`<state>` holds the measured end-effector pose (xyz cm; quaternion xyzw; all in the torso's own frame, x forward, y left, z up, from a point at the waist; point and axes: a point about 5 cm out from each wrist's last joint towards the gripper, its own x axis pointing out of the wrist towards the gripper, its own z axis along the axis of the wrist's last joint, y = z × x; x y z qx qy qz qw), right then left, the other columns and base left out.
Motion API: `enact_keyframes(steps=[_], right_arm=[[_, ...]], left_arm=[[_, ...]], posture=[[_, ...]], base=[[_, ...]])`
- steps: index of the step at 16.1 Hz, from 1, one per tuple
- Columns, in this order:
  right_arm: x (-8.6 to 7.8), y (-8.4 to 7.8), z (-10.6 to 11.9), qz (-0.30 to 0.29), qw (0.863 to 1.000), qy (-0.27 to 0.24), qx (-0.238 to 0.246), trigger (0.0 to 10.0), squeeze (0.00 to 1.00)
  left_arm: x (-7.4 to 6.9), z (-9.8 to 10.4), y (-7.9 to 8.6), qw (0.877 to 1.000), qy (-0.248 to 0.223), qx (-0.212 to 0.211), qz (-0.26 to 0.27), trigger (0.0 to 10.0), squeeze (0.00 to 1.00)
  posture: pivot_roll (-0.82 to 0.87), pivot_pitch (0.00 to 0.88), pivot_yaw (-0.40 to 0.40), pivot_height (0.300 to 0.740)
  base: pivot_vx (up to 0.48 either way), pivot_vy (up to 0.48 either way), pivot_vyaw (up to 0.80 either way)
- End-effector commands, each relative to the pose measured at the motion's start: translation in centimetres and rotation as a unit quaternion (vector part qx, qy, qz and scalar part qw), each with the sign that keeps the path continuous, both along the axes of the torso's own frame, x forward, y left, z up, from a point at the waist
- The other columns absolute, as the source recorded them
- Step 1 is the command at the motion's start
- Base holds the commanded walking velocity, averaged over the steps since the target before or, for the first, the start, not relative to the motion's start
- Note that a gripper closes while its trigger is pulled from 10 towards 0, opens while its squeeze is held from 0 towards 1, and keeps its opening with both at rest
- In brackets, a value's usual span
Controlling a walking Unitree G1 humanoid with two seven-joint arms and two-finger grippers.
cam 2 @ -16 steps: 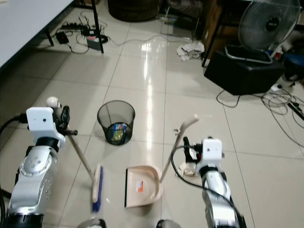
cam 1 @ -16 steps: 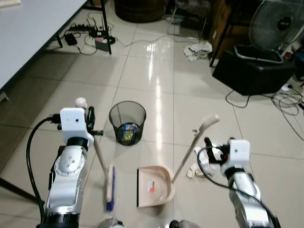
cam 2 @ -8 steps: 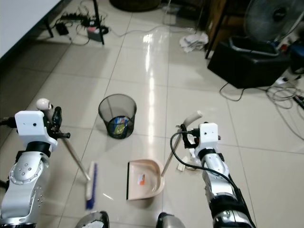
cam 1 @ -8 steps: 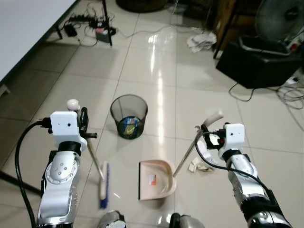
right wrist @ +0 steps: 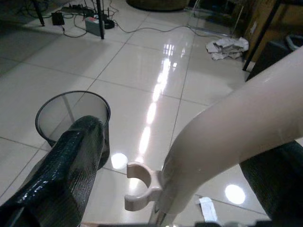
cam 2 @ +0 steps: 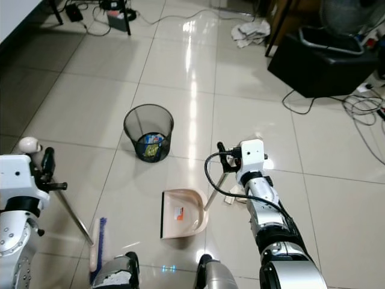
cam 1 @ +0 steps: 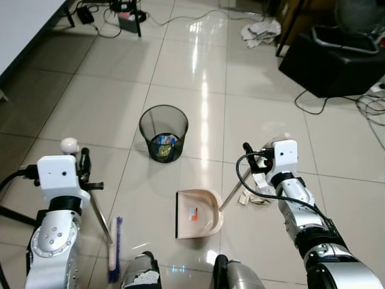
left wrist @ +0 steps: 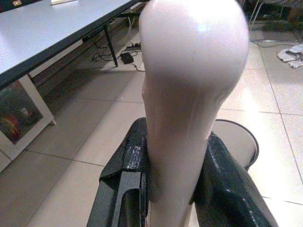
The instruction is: Sweep floor
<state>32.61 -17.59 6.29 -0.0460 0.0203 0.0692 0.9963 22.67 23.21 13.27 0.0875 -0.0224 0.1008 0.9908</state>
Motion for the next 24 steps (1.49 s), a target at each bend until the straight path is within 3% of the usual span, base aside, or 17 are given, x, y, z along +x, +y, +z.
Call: enact_keyframes(steps=[1,9,10,12,15,17,21,22,23,24], right_arm=[[-0.2,-0.2,-0.4,-0.008,1.000,0.007,-0.005,10.0,0.00],[-0.3,-1.2,-0.2,-0.052,0.998,-0.016,-0.012,10.0,0.00],[-0.2,-1.2,-0.1,-0.051,0.998,-0.019,-0.013,9.6,0.00],[0.0,-1.1,0.3,-0.047,0.998,-0.031,-0.024,8.5,0.00],[0.2,-1.0,0.7,-0.046,0.997,-0.045,-0.031,4.7,0.00],[0.3,-0.9,1.0,-0.047,0.997,-0.053,-0.029,3.2,0.00],[0.3,-0.7,0.9,-0.046,0.997,-0.051,-0.027,2.7,0.00],[0.3,-0.7,0.8,-0.047,0.997,-0.049,-0.025,1.6,0.00],[0.3,-0.7,0.8,-0.048,0.997,-0.049,-0.025,1.6,0.00],[0.2,-0.7,0.7,-0.050,0.997,-0.047,-0.023,0.0,0.00]], left_arm=[[-0.3,0.8,-0.2,1.000,-0.013,0.010,-0.008,10.0,0.00],[0.0,1.3,-0.6,0.999,-0.008,0.017,-0.033,10.0,0.00],[-0.1,1.4,-0.6,0.999,-0.008,0.018,-0.032,10.0,0.00],[-0.2,1.5,-0.6,0.999,-0.009,0.022,-0.032,10.0,0.00],[-0.4,1.7,-0.5,0.999,-0.008,0.025,-0.032,10.0,0.00],[-0.4,1.8,-0.5,0.999,-0.009,0.027,-0.032,10.0,0.00],[-0.4,1.7,-0.7,0.999,-0.007,0.026,-0.035,10.0,0.00],[-0.4,1.7,-0.8,0.999,-0.007,0.026,-0.036,10.0,0.00],[-0.4,1.6,-0.8,0.999,-0.006,0.027,-0.036,10.0,0.00],[-0.5,1.6,-0.8,0.999,-0.005,0.027,-0.038,10.0,0.00]], posture=[[0.16,0.269,-0.037,0.740],[0.18,0.271,0.000,0.740],[0.18,0.269,0.000,0.740],[0.19,0.271,0.000,0.740],[0.20,0.271,0.000,0.740],[0.19,0.272,0.000,0.740],[0.19,0.268,-0.003,0.740],[0.19,0.268,-0.003,0.740],[0.20,0.268,-0.001,0.740],[0.20,0.267,-0.001,0.740]], base=[[0.000,0.000,0.00],[0.000,0.000,0.00],[0.000,0.000,0.00],[0.000,0.000,0.00],[0.000,0.000,0.00],[0.000,0.000,0.00],[0.000,0.000,0.00],[0.000,0.000,0.00],[0.000,0.000,0.00],[0.000,0.000,0.00]])
